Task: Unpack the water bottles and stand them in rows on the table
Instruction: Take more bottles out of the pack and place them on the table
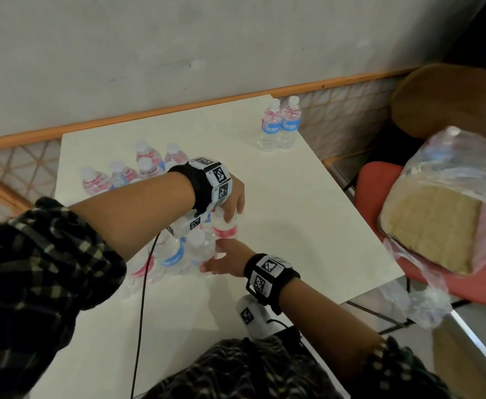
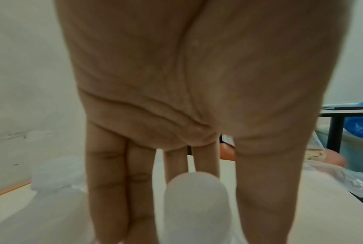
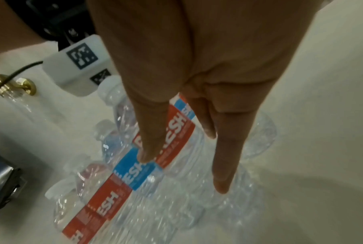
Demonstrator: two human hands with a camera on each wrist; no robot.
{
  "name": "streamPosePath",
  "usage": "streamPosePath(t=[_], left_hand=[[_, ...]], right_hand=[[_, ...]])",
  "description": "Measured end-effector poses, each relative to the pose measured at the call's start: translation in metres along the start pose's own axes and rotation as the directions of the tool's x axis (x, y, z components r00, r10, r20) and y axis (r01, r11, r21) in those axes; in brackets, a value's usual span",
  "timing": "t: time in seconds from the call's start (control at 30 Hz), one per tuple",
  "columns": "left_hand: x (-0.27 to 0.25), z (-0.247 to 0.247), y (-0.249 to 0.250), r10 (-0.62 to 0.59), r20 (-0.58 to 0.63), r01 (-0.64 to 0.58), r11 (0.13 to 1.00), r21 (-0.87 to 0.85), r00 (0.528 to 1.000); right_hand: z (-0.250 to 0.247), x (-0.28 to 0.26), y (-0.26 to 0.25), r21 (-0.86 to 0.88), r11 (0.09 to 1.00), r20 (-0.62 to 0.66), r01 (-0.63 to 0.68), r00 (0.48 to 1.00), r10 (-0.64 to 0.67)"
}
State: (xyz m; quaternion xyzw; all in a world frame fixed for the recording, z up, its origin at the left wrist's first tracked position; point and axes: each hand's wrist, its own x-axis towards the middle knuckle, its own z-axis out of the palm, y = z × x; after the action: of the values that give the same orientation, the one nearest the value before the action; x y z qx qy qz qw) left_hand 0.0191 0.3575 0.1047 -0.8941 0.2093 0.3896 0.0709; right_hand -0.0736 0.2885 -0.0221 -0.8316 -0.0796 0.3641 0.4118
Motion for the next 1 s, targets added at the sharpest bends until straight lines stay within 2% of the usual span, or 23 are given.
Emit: streamPosePath(t=[0.07,0.17,0.3,0.43,0.6,0.7,0.8,0.9,1.0], left_hand=[[-0.001,-0.003,0.005,-0.02,-0.004,0.02,0.994,0.108,1.0],[0.001,-0.01,0.017,0.0,-0.096,0.022,0.972,0.233,0.995],[0.02,-0.023,0.05,0.116,-0.21,-0.081,0.983,0.166,0.971],[0.063,-0.011,0.1,0.221,-0.173,-0.211,0.975,0.072,0.96],[0.116,0.001,0.17,0.309,-0.163,-0.312,0.95,0.004,0.937],[0.135,-0.014,0.212,0.354,-0.251,-0.376,0.925,-0.046,0.901],[0.149,-0.042,0.252,0.396,-0.387,-0.455,0.887,-0.071,0.833],[0.168,-0.068,0.282,0.403,-0.476,-0.491,0.868,-0.071,0.782],[0.19,-0.089,0.302,0.377,-0.484,-0.475,0.875,-0.094,0.79]], right_hand=[[-0.014,-0.006,0.005,-0.042,0.999,0.002,-0.023,1.0,0.023],[-0.053,-0.025,0.019,0.005,0.999,-0.027,-0.054,0.998,0.054],[-0.117,-0.06,0.058,0.052,0.989,-0.175,-0.137,0.974,0.144],[-0.168,-0.095,0.11,0.107,0.961,-0.335,-0.255,0.901,0.276],[-0.216,-0.133,0.172,0.282,0.898,-0.418,-0.337,0.8,0.431],[-0.249,-0.149,0.197,0.4,0.863,-0.488,-0.307,0.726,0.485],[-0.29,-0.153,0.221,0.452,0.85,-0.567,-0.271,0.649,0.508],[-0.333,-0.15,0.235,0.509,0.834,-0.586,-0.212,0.625,0.516],[-0.374,-0.137,0.254,0.514,0.822,-0.568,-0.247,0.62,0.541]])
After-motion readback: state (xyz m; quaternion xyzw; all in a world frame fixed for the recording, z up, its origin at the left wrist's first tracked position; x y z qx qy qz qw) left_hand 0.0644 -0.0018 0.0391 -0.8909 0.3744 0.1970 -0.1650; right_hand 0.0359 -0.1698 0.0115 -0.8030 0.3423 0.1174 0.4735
